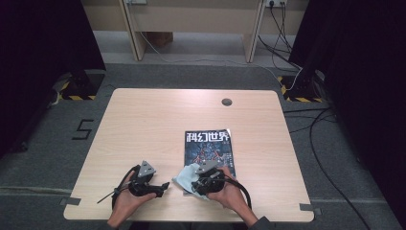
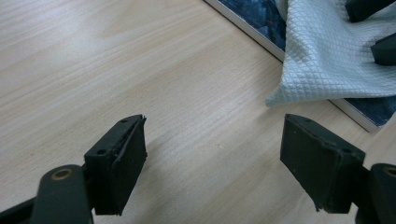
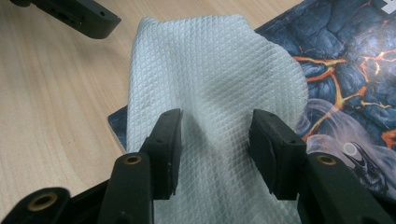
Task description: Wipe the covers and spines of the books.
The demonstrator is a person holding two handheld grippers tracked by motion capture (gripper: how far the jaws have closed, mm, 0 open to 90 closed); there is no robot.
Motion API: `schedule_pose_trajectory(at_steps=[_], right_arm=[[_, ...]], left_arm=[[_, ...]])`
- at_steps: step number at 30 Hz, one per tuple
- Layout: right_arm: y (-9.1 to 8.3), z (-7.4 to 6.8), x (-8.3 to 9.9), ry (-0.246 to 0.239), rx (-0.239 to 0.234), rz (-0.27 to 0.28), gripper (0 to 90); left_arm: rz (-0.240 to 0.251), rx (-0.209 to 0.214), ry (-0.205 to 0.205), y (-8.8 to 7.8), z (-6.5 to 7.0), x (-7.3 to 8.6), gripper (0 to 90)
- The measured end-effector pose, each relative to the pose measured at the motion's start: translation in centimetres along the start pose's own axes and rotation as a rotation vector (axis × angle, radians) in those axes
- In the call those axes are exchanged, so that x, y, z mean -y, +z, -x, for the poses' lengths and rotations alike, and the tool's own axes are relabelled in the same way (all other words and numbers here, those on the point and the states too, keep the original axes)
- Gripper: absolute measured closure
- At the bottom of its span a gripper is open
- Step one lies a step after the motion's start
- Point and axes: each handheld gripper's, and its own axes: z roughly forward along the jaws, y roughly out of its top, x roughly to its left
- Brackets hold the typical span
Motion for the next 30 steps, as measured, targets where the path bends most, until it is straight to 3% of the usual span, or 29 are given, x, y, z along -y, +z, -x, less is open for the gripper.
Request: schedule_pose_trajectory(at_steps=[3, 8, 12, 14, 21, 26, 30], right_arm=[[-0.1, 0.4, 0.1, 0.012, -0.005, 0.001, 54.4], [-0.6, 2.1, 0.6, 0.046, 0.057, -0.005, 54.3], [-0.8, 2.8, 0.9, 0.068, 0.064, -0.004, 54.3], [-0.8, 2.4, 0.7, 0.056, 0.078, -0.015, 54.6], [0.0, 0.0, 0.0, 0.015, 0.025, 0.002, 54.6], [0.5, -1.9, -0.5, -0.030, -0.022, 0.000, 54.6], [0.5, -2.0, -0.6, -0.026, -0.039, -0.004, 54.4]], left_arm=[[0.007, -0.004, -0.003, -0.1, -0.1, 0.0, 22.0], [0.011, -0.028, -0.015, -0.4, -0.9, -0.1, 22.0], [0.021, -0.078, -0.040, -0.8, -2.1, 0.0, 22.0], [0.021, -0.094, -0.057, -1.0, -2.6, 0.1, 22.0], [0.030, -0.129, -0.104, -1.3, -3.4, 0.2, 22.0], [0.033, -0.130, -0.112, -1.3, -3.4, 0.2, 22.0], [0.028, -0.124, -0.105, -1.2, -3.2, 0.3, 22.0]])
